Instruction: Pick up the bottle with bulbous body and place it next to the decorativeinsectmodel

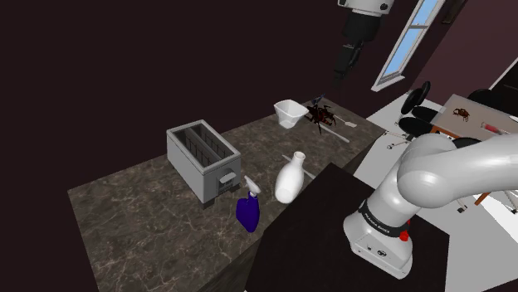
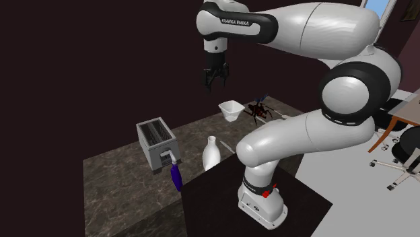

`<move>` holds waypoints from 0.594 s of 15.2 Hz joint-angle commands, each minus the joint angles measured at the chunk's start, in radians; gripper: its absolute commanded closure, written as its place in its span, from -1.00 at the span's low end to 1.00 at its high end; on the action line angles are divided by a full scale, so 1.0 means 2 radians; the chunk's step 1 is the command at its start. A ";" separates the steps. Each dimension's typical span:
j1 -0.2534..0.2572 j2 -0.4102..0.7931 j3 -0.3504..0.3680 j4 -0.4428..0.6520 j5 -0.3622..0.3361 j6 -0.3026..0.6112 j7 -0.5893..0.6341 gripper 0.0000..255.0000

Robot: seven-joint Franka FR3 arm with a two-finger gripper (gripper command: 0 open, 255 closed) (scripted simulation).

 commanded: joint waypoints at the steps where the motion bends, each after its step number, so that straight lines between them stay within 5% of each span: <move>1: 0.000 0.000 0.000 0.000 0.000 0.000 0.000 -1.00; 9: -0.001 0.004 -0.003 -0.132 -0.003 0.136 -0.002 -1.00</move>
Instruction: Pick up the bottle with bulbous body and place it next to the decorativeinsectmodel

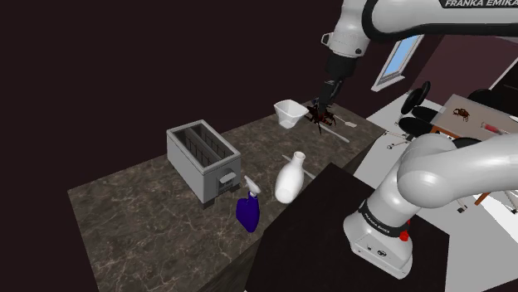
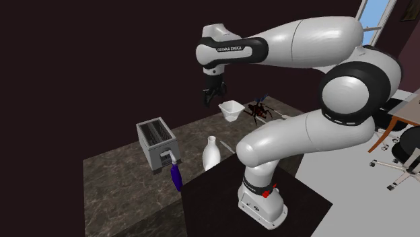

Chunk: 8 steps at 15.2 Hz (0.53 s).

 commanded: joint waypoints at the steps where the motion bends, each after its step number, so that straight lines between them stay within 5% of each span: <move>1: 0.000 0.009 -0.001 -0.030 -0.001 0.039 0.000 -1.00; 8: -0.002 0.070 -0.004 -0.113 -0.005 0.183 -0.002 -1.00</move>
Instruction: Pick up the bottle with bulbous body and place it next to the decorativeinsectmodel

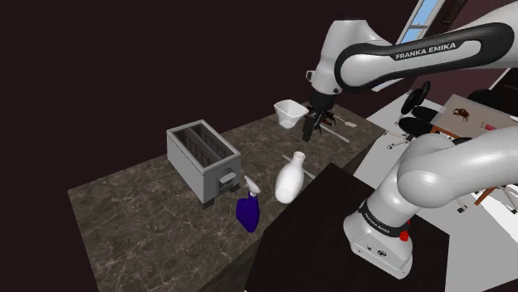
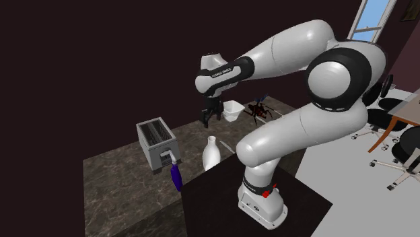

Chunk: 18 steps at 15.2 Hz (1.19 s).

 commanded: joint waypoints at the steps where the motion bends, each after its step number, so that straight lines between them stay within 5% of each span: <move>1: -0.001 0.028 -0.002 -0.018 -0.002 0.048 -0.002 -1.00; 7: -0.003 0.136 -0.004 -0.053 -0.006 0.191 -0.002 -1.00; 18: -0.004 0.200 -0.005 -0.068 -0.008 0.270 -0.001 -1.00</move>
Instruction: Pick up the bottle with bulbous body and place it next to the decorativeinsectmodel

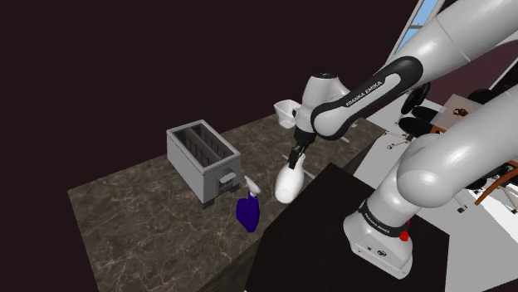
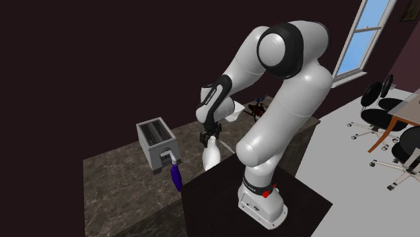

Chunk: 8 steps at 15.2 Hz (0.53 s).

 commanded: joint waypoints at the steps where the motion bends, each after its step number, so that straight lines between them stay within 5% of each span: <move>1: 0.000 0.001 0.000 0.000 0.000 0.001 0.000 -1.00; 4: 0.000 0.001 0.000 0.000 0.000 0.001 0.000 -1.00; 5: 0.000 0.001 0.000 0.000 0.000 0.001 0.000 1.00; 8: 0.000 0.001 0.000 0.000 0.000 0.001 0.000 1.00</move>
